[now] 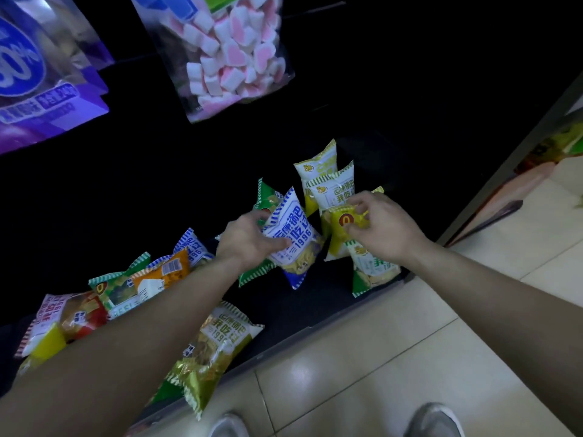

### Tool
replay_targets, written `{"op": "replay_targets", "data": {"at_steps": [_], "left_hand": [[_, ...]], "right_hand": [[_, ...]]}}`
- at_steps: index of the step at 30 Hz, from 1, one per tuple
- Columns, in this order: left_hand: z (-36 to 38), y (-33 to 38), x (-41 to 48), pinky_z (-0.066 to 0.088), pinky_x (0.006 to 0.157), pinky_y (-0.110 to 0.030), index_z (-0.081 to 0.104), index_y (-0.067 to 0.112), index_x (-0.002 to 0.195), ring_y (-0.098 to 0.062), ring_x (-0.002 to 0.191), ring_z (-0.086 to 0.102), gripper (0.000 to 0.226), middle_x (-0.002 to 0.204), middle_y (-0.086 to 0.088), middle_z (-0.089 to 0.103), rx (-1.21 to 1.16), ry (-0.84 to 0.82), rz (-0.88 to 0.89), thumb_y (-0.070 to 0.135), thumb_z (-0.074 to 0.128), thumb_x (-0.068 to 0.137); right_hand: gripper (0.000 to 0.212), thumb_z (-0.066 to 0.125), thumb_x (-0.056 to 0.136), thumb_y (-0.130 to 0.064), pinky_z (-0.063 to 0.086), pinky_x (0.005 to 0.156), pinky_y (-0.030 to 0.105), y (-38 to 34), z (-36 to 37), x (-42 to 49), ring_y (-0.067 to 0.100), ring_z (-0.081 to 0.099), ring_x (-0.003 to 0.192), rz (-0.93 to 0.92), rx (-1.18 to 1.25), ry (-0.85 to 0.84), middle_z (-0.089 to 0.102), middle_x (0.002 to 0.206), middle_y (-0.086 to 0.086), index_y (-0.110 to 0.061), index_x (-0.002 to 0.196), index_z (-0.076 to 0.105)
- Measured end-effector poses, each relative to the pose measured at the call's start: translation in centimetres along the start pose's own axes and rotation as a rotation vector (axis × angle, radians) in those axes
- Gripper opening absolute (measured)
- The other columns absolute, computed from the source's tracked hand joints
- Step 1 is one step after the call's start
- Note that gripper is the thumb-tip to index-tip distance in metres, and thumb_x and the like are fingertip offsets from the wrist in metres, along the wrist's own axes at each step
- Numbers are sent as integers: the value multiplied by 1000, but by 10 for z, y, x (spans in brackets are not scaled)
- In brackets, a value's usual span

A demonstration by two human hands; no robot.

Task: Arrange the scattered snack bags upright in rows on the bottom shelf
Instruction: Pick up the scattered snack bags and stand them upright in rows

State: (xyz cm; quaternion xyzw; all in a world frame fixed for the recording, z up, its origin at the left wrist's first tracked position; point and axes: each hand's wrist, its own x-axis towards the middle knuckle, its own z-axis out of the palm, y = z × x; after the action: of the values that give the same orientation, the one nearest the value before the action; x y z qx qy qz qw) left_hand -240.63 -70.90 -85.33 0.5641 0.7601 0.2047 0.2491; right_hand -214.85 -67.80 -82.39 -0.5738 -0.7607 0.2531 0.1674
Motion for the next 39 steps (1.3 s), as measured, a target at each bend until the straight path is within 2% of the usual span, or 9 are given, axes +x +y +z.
{"op": "replay_targets", "data": {"at_steps": [7, 11, 16, 21, 24, 29, 33, 36, 39], "left_hand": [[31, 13, 52, 42, 70, -29, 58, 15, 127, -16, 83, 52, 66, 108, -5, 64, -15, 11, -116, 48, 81, 75], [32, 0, 68, 44, 69, -29, 52, 13, 137, -19, 85, 54, 79, 120, -9, 65, -11, 71, -190, 53, 80, 74], [33, 0, 64, 54, 71, -34, 54, 21, 133, -25, 94, 65, 75, 115, -6, 66, 176, 128, -184, 60, 76, 74], [52, 17, 52, 53, 67, -31, 54, 25, 127, -24, 86, 64, 70, 103, -1, 65, 318, 74, -169, 67, 71, 74], [56, 16, 46, 54, 71, -32, 51, 26, 126, -24, 88, 66, 74, 107, -3, 68, 297, 81, -176, 71, 70, 71], [27, -18, 47, 55, 72, -33, 57, 32, 115, -15, 83, 64, 72, 93, 8, 67, 51, 115, -159, 85, 57, 67], [4, -62, 68, 45, 70, -26, 58, 26, 105, -14, 89, 63, 43, 94, 9, 65, -173, 255, -185, 62, 66, 82], [5, -78, 90, 43, 72, -24, 55, 23, 114, -18, 93, 65, 44, 91, 7, 65, -324, 108, -228, 46, 75, 82], [10, -68, 104, 44, 60, -19, 48, 16, 133, -8, 81, 62, 60, 99, 4, 67, -420, -81, -213, 32, 77, 83]], "right_hand": [[43, 65, 90, -29, 45, 85, 29, 20, 2, 14, 10, 52, 97, 5, -26, 53, 54, 119, -1, -23, 131, 54], [41, 65, 90, -28, 42, 85, 27, 24, 9, 23, 7, 49, 96, -25, -40, 62, 54, 119, 0, -22, 129, 55], [40, 63, 91, -28, 41, 85, 27, 21, 19, 31, 10, 53, 110, -50, -52, 56, 54, 121, -2, -22, 130, 54], [46, 65, 88, -31, 47, 95, 39, 11, 29, 38, 20, 53, 117, -61, -113, -19, 53, 126, 1, -22, 131, 53], [51, 67, 87, -34, 47, 97, 41, 1, 36, 44, 23, 51, 121, -97, -155, -78, 53, 128, 3, -21, 133, 52], [59, 69, 85, -37, 46, 97, 41, -11, 51, 56, 26, 47, 123, -115, -211, -133, 53, 129, 2, -24, 138, 47], [68, 73, 82, -39, 42, 101, 45, -21, 63, 73, 27, 43, 125, -193, -302, -169, 48, 134, 1, -27, 141, 42], [84, 76, 78, -36, 36, 106, 45, -32, 70, 90, 26, 32, 131, -314, -431, -190, 35, 147, -2, -32, 150, 31], [96, 80, 75, -32, 31, 110, 43, -39, 80, 106, 24, 24, 136, -408, -522, -260, 24, 155, -7, -36, 153, 23]]}}
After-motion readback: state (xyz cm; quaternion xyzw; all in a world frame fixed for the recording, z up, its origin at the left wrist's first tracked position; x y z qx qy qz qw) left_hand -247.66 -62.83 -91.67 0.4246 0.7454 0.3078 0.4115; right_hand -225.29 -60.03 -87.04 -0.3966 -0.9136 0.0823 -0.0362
